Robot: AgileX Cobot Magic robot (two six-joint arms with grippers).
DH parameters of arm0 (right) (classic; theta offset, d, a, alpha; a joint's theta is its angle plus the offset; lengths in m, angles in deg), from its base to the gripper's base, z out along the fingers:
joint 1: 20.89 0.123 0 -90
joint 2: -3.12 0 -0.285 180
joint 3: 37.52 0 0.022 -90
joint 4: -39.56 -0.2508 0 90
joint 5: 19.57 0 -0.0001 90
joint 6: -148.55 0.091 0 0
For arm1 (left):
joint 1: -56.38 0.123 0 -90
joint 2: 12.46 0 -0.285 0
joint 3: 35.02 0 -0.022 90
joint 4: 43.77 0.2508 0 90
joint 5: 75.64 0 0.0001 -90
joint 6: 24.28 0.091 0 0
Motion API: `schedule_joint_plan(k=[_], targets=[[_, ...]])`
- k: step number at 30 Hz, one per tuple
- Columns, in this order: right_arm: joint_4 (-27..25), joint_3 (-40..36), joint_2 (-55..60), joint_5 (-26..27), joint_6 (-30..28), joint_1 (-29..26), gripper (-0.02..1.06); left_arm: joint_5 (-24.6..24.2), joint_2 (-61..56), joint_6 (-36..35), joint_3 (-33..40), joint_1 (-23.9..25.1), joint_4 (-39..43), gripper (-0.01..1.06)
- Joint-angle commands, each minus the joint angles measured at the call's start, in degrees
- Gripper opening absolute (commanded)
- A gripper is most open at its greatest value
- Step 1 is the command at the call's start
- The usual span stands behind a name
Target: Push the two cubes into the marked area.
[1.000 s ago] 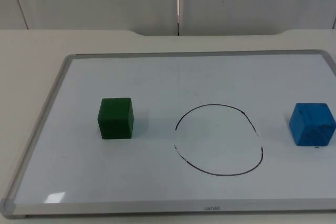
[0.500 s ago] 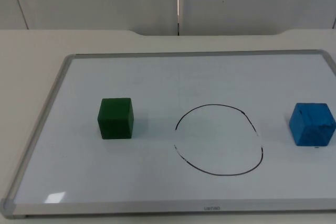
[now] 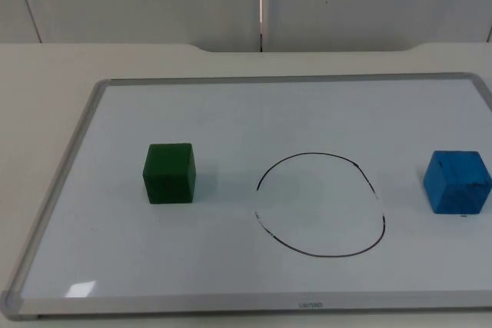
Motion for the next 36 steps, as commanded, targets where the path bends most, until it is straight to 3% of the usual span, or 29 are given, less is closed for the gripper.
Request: schedule_joint_plan(k=[1, 13, 27, 32, 36], targets=[[-0.07, -0.41, -0.25, 0.38, -0.93, -0.52, 1.05, 0.65, 2.28, 4.01, -0.51, 0.0, -5.71, 0.0], [-0.21, -0.41, -0.25, 0.38, -0.93, -0.52, 1.05, 0.52, 13.07, 18.71, -0.51, 0.0, -22.65, 0.0], [-0.21, -0.41, -0.25, 0.38, -0.93, -0.52, 1.05, 1.0, 22.25, 22.11, -0.51, -1.68, -25.87, 0.0], [-0.21, -0.41, -0.25, 0.38, -0.93, -0.52, 1.05, 7.33, 26.37, 22.11, -0.51, -8.36, -26.36, 0.0], [-0.21, -0.41, -0.25, 0.38, -0.93, -0.52, 1.05, 17.09, 31.26, 22.55, -0.51, -16.52, -26.49, 0.0]])
